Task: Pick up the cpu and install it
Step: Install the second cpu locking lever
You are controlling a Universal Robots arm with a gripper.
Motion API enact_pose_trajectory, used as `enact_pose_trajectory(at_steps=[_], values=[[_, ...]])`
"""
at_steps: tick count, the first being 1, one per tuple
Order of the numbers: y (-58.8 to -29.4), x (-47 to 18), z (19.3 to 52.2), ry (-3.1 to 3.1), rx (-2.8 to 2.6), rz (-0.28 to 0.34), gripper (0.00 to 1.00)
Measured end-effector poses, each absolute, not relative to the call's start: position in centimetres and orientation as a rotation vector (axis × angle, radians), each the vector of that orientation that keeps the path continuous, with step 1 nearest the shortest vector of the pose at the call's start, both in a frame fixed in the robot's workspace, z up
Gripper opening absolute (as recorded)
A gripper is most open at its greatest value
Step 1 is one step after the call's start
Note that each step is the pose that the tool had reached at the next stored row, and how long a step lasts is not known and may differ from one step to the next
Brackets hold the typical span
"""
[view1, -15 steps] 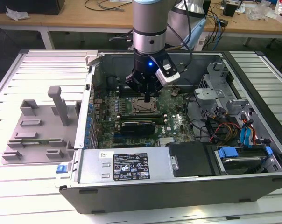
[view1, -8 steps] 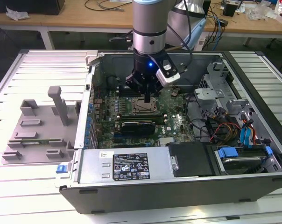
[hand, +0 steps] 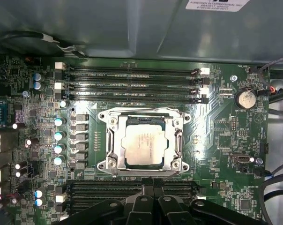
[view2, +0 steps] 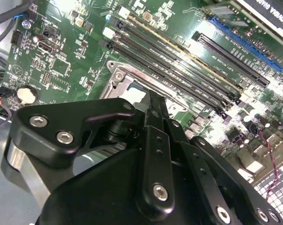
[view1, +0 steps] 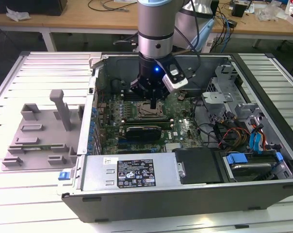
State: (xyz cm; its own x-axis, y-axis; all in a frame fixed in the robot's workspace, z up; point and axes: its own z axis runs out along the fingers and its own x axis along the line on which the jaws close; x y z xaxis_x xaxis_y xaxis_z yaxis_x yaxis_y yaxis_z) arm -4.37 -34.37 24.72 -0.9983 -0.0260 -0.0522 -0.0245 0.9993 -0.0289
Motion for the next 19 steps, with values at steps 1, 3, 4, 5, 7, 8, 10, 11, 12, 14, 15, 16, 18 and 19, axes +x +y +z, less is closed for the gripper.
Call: enact_pose_trajectory(at_steps=[1, 3, 4, 5, 7, 8, 10, 11, 12, 14, 15, 16, 18, 19], values=[[-34.4, -4.4, 24.7, 3.088, -0.039, -0.044, 0.11], [-34.6, -4.4, 24.7, 3.088, -0.039, -0.044, 0.11], [-34.7, -4.4, 24.7, 3.089, -0.039, -0.044, 0.11], [-34.9, -4.4, 24.7, 3.088, -0.039, -0.044, 0.11], [-35.1, -4.6, 24.7, 3.088, -0.039, -0.044, 0.11], [-35.3, -4.8, 24.7, 3.088, -0.039, -0.044, 0.11], [-35.9, -5.0, 24.4, 3.088, -0.039, -0.042, 0.11], [-35.9, -5.2, 24.2, 3.088, -0.039, -0.042, 0.11], [-36.0, -5.3, 24.2, 3.088, -0.039, -0.042, 0.11], [-36.0, -5.6, 24.0, 3.089, -0.039, -0.042, 0.11], [-36.0, -5.7, 23.9, 3.089, -0.039, -0.042, 0.11], [-36.0, -6.0, 23.8, 3.088, -0.039, -0.042, 0.11], [-36.0, -6.6, 23.4, 3.089, -0.039, -0.042, 0.11], [-36.0, -7.0, 22.9, 3.088, -0.039, -0.042, 0.11]])
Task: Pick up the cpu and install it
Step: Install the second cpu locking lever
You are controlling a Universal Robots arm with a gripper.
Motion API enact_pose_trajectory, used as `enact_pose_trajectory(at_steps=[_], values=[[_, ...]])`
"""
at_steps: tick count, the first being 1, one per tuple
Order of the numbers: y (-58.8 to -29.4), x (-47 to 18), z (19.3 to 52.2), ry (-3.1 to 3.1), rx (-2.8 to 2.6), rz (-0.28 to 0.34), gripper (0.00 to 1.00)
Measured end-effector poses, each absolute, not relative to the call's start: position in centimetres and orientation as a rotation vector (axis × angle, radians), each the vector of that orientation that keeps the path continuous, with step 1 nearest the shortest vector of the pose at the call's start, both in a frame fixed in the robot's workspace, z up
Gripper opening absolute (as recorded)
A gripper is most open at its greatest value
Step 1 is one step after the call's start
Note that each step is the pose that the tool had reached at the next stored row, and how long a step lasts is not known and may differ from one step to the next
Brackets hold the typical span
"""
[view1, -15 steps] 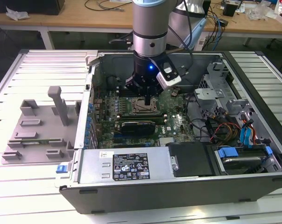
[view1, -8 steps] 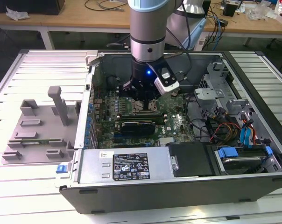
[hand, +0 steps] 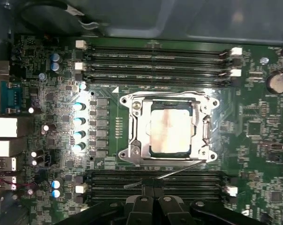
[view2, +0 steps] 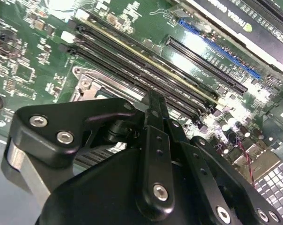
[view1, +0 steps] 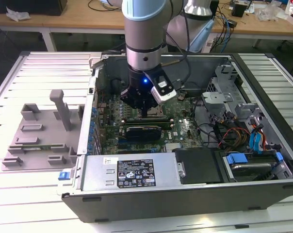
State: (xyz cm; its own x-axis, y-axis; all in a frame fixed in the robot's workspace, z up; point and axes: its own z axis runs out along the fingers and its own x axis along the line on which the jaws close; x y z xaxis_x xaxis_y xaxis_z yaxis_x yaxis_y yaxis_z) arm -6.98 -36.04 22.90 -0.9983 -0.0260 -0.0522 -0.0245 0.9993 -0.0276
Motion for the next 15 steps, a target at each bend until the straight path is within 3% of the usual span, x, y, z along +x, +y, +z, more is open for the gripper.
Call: enact_pose_trajectory(at_steps=[12, 15], values=[[-36.1, -8.1, 21.6, 3.088, -0.039, -0.033, 0.11], [-36.1, -8.5, 21.3, 3.087, -0.037, 0.020, 0.11]])
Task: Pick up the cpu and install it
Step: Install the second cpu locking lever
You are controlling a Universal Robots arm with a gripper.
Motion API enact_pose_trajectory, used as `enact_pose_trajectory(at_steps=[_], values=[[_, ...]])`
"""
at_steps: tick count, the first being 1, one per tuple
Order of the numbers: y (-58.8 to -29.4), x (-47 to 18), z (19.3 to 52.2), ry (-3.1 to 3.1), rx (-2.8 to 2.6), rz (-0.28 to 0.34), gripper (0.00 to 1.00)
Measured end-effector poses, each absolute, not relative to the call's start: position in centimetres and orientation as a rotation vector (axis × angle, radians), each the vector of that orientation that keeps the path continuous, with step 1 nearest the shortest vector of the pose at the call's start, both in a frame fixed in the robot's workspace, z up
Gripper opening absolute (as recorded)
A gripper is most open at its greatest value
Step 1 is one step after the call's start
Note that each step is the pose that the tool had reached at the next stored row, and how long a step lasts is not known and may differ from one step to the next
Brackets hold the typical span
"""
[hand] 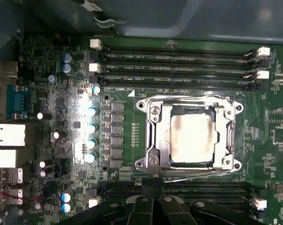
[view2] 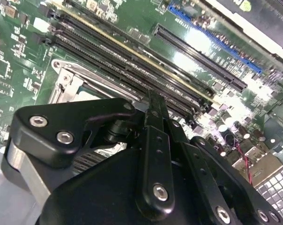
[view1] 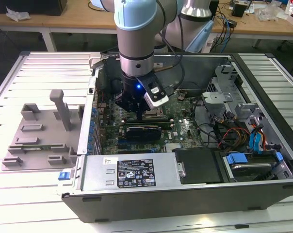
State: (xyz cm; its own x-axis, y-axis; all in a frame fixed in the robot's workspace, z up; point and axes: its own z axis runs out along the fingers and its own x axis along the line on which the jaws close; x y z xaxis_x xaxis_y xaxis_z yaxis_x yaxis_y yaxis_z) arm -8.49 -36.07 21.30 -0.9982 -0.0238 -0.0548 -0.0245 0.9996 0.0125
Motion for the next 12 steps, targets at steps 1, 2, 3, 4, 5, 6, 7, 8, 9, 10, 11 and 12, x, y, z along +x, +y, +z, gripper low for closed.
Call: enact_pose_trajectory(at_steps=[1, 2, 3, 4, 5, 6, 7, 8, 9, 10, 11, 12], values=[[-36.1, -8.7, 21.2, 3.084, -0.035, 0.093, 0.11], [-36.1, -8.7, 21.2, 3.083, -0.035, 0.099, 0.11], [-36.2, -8.7, 21.1, 3.083, -0.035, 0.099, 0.11], [-36.4, -8.7, 21.1, 3.083, -0.035, 0.099, 0.11], [-36.7, -8.7, 21.1, 3.083, -0.035, 0.100, 0.11], [-36.9, -8.7, 21.1, 3.083, -0.035, 0.100, 0.11], [-37.2, -8.7, 21.1, 3.083, -0.035, 0.101, 0.11], [-37.3, -8.7, 21.1, 3.083, -0.035, 0.103, 0.11], [-37.3, -8.7, 21.1, 3.083, -0.035, 0.113, 0.11], [-37.3, -8.7, 21.1, 3.082, -0.035, 0.124, 0.11], [-37.3, -8.7, 21.1, 3.082, -0.034, 0.140, 0.11], [-37.3, -8.7, 21.1, 3.080, -0.034, 0.158, 0.11]])
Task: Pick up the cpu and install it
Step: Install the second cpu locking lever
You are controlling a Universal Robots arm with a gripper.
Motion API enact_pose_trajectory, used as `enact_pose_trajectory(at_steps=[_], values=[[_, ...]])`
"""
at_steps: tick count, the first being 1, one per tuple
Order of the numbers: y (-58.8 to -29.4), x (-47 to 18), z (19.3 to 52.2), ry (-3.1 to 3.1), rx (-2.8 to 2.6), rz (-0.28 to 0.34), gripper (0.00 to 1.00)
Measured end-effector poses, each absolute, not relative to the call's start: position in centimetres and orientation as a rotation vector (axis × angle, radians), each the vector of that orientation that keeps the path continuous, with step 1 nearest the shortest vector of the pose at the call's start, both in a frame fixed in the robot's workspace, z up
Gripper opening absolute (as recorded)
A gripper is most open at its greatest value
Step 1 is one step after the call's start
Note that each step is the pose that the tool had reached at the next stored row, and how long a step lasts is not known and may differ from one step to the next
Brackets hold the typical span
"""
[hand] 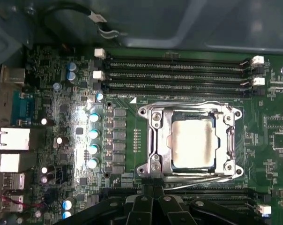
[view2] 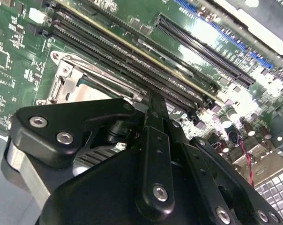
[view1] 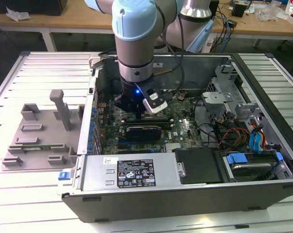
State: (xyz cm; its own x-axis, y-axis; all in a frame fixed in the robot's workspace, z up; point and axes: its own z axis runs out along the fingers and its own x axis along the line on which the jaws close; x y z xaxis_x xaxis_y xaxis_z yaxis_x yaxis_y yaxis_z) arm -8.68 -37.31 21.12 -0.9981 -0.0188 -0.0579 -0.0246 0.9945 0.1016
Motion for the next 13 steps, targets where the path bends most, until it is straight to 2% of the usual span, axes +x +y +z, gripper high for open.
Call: enact_pose_trajectory(at_steps=[5, 8, 13], values=[[-37.4, -8.7, 20.9, 3.078, -0.032, 0.194, 0.11], [-37.4, -8.7, 20.5, 3.075, -0.031, 0.236, 0.11], [-37.5, -9.0, 20.1, 3.071, -0.031, 0.260, 0.11]])
